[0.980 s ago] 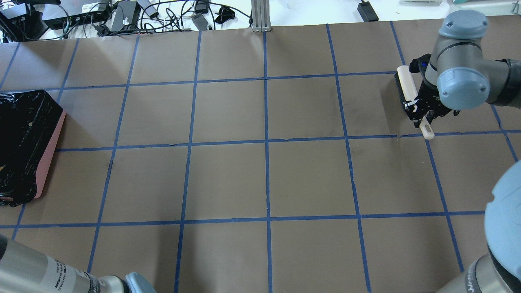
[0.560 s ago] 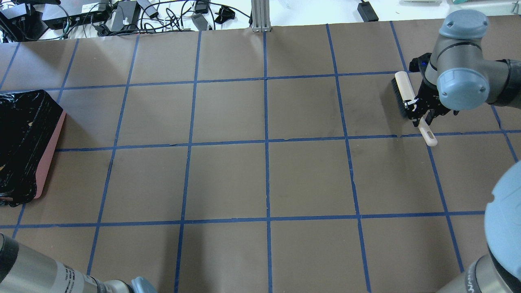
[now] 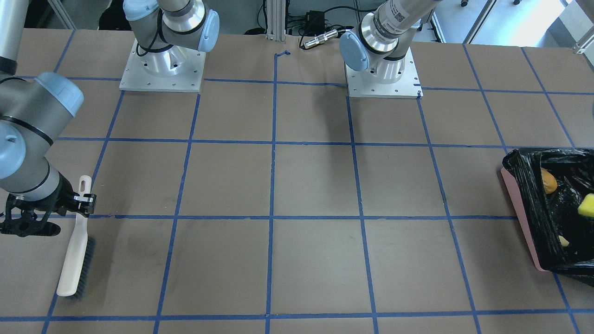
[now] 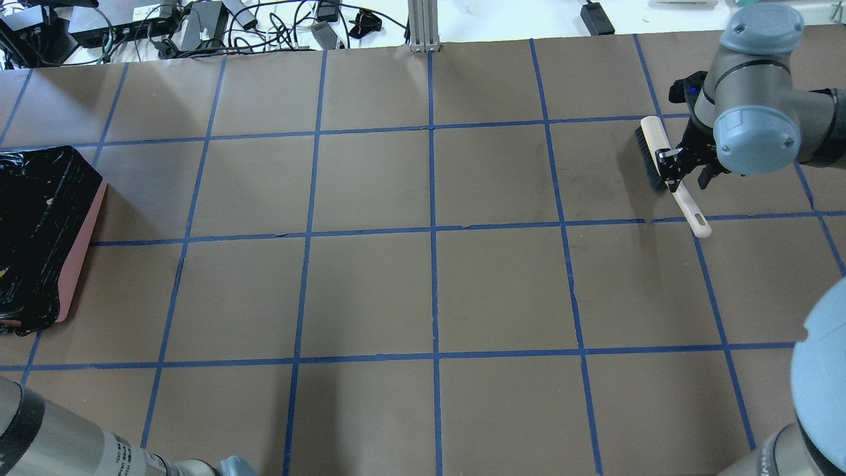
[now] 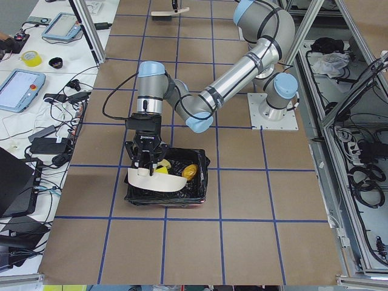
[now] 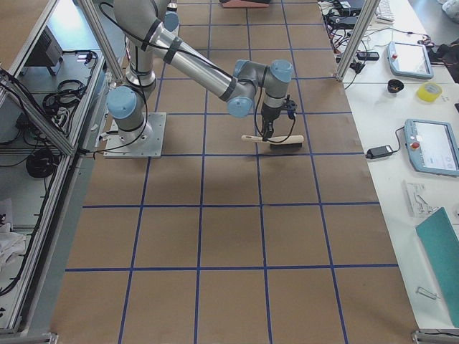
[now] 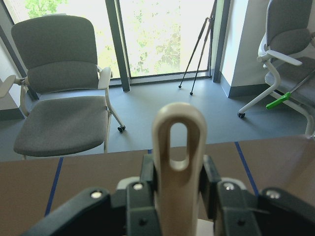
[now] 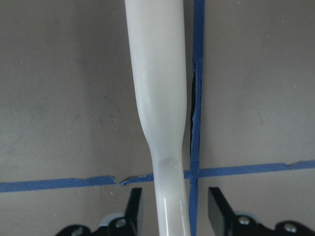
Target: Sweep and dump trash into bin
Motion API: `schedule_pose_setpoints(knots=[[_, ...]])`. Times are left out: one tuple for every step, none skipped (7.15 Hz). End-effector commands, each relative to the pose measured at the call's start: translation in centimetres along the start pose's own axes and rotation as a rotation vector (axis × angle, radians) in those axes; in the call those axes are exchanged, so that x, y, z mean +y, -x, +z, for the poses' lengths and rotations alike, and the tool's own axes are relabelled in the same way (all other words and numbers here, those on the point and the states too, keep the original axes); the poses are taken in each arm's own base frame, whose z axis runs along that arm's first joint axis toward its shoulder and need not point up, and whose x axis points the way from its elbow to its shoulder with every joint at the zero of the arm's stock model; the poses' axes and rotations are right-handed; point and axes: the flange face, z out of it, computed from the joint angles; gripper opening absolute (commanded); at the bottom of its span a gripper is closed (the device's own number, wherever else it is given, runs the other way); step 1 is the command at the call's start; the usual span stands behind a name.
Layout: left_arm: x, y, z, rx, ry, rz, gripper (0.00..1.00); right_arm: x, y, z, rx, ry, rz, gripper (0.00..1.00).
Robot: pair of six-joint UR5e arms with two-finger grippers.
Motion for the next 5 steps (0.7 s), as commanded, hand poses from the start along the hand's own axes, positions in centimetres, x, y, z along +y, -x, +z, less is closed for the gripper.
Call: schedule_pose_setpoints(knots=[[0.3, 0.2, 0.3, -0.026, -0.014, 0.015, 0.00, -0.9, 0.2, -5.5, -0.057, -0.129, 0.011, 1.00], [-0.6, 0.1, -0.2, -0.037, 0.022, 0.058, 0.00, -1.6, 0.2, -7.8, -0.058, -0.129, 0.003, 1.00], [-2.8, -0.6, -0.7, -0.060, 0.072, 0.115, 0.00, -1.9, 1.1, -9.8, -0.060, -0.111, -0.018, 1.00], [-5.0, -1.6, -1.0, -0.075, 0.115, 0.152, 0.00, -1.3, 2.7, -12.1, -0.061, -0.105, -0.033, 1.00], [-6.5, -2.3, -1.7, -0.008, 0.166, 0.145, 0.00, 0.0, 4.5, -14.5, -0.062, -0.117, -0.027, 1.00]])
